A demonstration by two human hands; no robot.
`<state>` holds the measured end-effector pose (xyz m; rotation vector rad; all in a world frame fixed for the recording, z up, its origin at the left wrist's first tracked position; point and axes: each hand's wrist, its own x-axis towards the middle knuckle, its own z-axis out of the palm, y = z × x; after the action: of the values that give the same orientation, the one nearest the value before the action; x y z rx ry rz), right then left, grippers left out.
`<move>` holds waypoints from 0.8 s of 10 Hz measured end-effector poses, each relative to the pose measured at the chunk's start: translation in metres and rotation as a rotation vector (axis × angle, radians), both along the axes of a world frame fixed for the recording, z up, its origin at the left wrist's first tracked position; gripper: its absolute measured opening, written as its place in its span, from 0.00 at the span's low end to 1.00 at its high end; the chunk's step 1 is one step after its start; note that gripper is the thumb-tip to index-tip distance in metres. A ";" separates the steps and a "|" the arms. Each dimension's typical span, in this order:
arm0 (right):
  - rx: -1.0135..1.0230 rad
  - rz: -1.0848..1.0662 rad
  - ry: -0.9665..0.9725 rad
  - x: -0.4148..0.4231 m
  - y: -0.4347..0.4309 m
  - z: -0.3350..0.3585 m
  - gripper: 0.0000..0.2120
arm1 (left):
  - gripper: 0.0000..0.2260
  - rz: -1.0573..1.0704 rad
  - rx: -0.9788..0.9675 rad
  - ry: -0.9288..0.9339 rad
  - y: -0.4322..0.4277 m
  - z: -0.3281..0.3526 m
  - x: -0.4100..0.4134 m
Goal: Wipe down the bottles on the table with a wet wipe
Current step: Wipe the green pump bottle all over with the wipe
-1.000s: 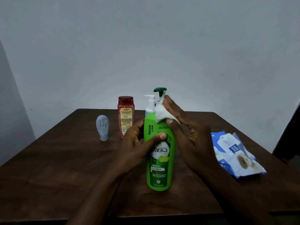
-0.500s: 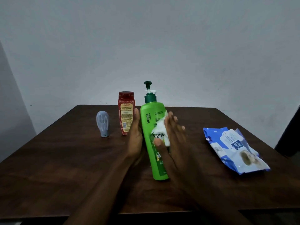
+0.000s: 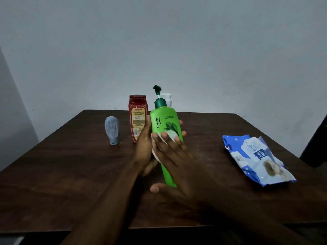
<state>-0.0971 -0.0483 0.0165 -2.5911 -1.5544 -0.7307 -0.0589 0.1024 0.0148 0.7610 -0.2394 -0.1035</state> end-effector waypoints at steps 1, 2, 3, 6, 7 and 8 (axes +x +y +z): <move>-0.101 0.022 -0.023 -0.006 -0.020 -0.012 0.39 | 0.35 -0.027 0.017 0.026 0.001 -0.002 0.002; -0.158 0.020 -0.034 -0.013 -0.035 -0.023 0.38 | 0.35 -0.019 0.001 -0.030 0.002 0.000 0.000; -0.129 0.001 -0.027 -0.015 -0.044 -0.028 0.39 | 0.36 -0.032 0.014 -0.062 0.002 -0.002 0.003; 0.170 -0.017 0.382 -0.002 -0.025 -0.010 0.46 | 0.35 0.030 -0.029 -0.017 0.001 -0.002 0.004; 0.184 -0.046 0.369 0.010 -0.013 0.000 0.46 | 0.35 0.014 -0.090 -0.005 0.000 -0.003 0.002; 0.194 -0.057 0.298 0.024 -0.001 0.007 0.46 | 0.33 0.052 -0.077 -0.014 -0.001 -0.001 0.000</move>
<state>-0.0734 -0.0497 0.0236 -2.4728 -1.2633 -0.4454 -0.0592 0.1013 0.0143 0.6907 -0.2355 -0.0392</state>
